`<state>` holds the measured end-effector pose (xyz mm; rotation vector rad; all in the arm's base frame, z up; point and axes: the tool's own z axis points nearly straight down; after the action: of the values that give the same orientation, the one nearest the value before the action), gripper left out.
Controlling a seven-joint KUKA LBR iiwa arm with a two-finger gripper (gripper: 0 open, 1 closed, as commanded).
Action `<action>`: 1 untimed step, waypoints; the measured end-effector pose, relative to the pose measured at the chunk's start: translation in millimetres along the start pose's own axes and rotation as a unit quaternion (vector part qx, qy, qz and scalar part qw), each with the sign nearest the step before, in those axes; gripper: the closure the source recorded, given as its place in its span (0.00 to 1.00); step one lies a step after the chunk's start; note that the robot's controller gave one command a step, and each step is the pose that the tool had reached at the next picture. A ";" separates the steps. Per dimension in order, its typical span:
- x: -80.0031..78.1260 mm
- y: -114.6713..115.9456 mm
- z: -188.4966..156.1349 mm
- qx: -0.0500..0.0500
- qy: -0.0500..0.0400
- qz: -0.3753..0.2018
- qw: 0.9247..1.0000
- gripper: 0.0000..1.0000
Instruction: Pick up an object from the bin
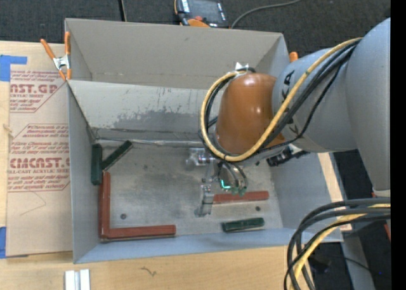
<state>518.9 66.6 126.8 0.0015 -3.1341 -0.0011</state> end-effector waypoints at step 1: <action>30.7 -90.8 59.2 0.001 -0.001 0.019 1.000 0.00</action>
Offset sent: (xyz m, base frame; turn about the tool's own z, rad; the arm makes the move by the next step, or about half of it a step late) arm -0.0289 -0.0863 -0.0558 0.0300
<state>487.8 -24.2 67.9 -0.0576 -3.1354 0.0033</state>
